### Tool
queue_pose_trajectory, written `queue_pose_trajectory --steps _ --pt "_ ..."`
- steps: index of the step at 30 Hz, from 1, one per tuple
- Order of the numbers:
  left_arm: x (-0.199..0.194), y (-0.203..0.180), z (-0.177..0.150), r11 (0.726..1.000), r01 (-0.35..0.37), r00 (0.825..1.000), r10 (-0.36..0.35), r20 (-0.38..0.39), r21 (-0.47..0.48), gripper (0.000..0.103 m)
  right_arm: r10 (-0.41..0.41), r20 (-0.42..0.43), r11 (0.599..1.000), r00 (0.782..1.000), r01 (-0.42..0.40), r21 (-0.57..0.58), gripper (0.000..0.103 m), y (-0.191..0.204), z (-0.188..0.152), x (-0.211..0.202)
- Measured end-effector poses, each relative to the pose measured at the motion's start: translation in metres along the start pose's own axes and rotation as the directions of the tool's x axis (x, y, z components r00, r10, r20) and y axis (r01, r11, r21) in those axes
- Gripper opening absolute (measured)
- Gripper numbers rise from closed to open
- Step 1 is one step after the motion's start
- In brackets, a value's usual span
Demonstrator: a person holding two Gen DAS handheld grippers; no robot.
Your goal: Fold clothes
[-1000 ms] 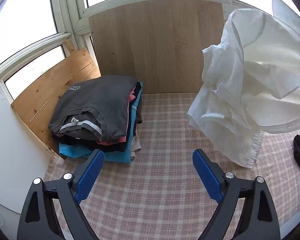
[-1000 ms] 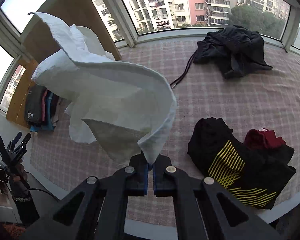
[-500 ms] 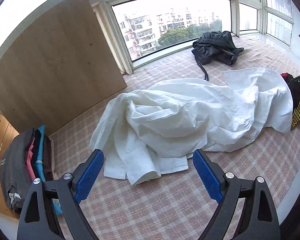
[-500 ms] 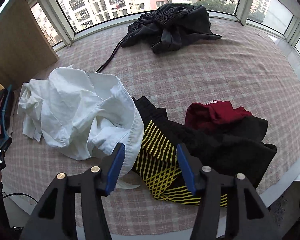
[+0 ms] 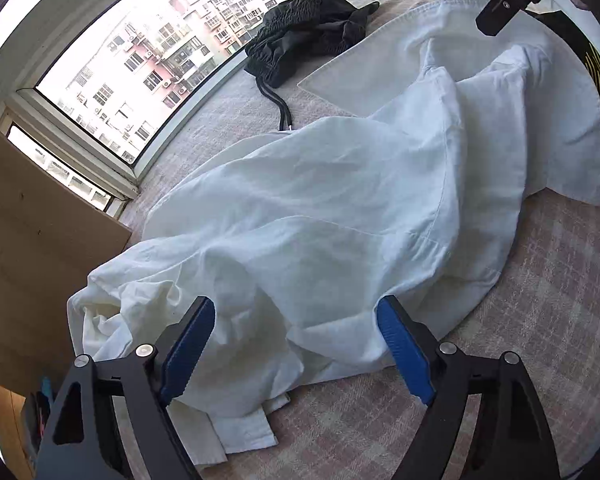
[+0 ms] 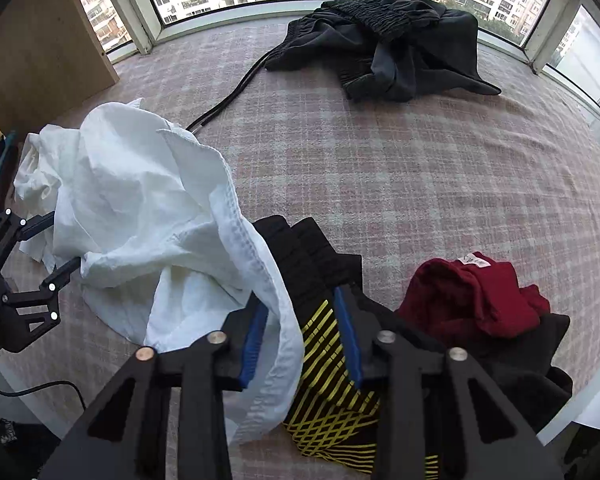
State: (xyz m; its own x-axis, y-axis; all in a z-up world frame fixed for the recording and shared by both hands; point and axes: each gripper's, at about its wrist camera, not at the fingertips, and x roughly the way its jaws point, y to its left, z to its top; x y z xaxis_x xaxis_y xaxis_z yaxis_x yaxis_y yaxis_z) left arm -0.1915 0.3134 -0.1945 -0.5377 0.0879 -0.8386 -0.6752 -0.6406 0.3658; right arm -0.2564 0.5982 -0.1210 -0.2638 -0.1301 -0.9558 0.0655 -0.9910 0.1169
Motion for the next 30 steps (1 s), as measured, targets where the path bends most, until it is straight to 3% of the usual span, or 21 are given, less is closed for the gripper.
queue_pose_trajectory --steps 2,4,5,8,11,12,14,16,21,26,27,28,29,30 --pt "0.002 0.017 0.002 0.996 0.066 0.998 -0.067 -0.018 -0.055 0.030 0.041 0.019 0.998 0.999 -0.042 0.036 0.002 -0.003 0.003 -0.008" --pt "-0.004 0.037 0.003 0.990 0.098 0.995 -0.100 -0.015 -0.101 0.016 0.054 0.093 0.997 0.994 -0.059 0.044 0.002 -0.003 0.007 -0.033" --pt "-0.010 0.048 0.004 0.988 0.092 0.996 -0.093 -0.005 -0.120 0.012 0.072 0.130 0.996 0.989 -0.079 0.050 0.002 -0.003 0.009 -0.049" --pt "-0.036 0.077 0.005 0.987 0.050 0.998 -0.044 0.042 -0.150 0.012 0.086 0.232 0.994 0.969 -0.098 0.042 0.002 -0.001 0.015 -0.095" --pt "-0.060 0.089 0.004 0.984 0.065 0.993 -0.047 0.108 -0.165 0.012 0.081 0.266 0.995 0.961 -0.091 0.027 0.002 0.004 0.016 -0.120" --pt "-0.066 0.089 0.003 0.982 0.081 0.989 -0.059 0.134 -0.168 0.017 0.071 0.270 0.997 0.960 -0.079 0.021 0.002 0.006 0.015 -0.125" --pt "-0.072 0.078 -0.001 0.983 0.108 0.980 -0.081 0.180 -0.145 0.059 0.067 0.267 0.997 0.961 -0.076 0.022 0.002 0.008 0.015 -0.128" --pt "-0.074 0.053 -0.007 0.991 0.100 0.972 -0.077 0.220 -0.093 0.074 0.081 0.264 0.995 0.961 -0.092 0.029 0.002 0.008 0.016 -0.132" --pt "-0.068 -0.008 -0.015 0.999 0.026 0.967 -0.034 0.251 0.033 0.075 0.079 0.264 0.996 0.961 -0.088 0.021 0.002 0.008 0.015 -0.137" --pt "-0.046 -0.038 -0.010 0.993 -0.046 0.970 0.018 0.242 0.110 0.076 0.093 0.266 0.995 0.959 -0.101 0.016 0.002 0.011 0.012 -0.136" --pt "-0.039 -0.039 -0.007 0.992 -0.046 0.974 0.018 0.227 0.120 0.073 0.099 0.266 0.994 0.959 -0.107 0.017 0.002 0.011 0.012 -0.136" --pt "-0.030 -0.038 -0.003 0.992 -0.036 0.979 0.010 0.203 0.123 0.059 0.106 0.266 0.993 0.958 -0.115 0.019 0.002 0.011 0.011 -0.136" --pt "-0.021 -0.034 0.001 0.993 -0.026 0.986 0.006 0.167 0.117 0.029 0.111 0.265 0.993 0.958 -0.121 0.020 0.002 0.011 0.011 -0.135" --pt "-0.015 -0.028 0.004 0.995 -0.008 0.991 -0.006 0.134 0.099 0.015 0.112 0.265 0.992 0.958 -0.122 0.021 0.002 0.010 0.011 -0.135"
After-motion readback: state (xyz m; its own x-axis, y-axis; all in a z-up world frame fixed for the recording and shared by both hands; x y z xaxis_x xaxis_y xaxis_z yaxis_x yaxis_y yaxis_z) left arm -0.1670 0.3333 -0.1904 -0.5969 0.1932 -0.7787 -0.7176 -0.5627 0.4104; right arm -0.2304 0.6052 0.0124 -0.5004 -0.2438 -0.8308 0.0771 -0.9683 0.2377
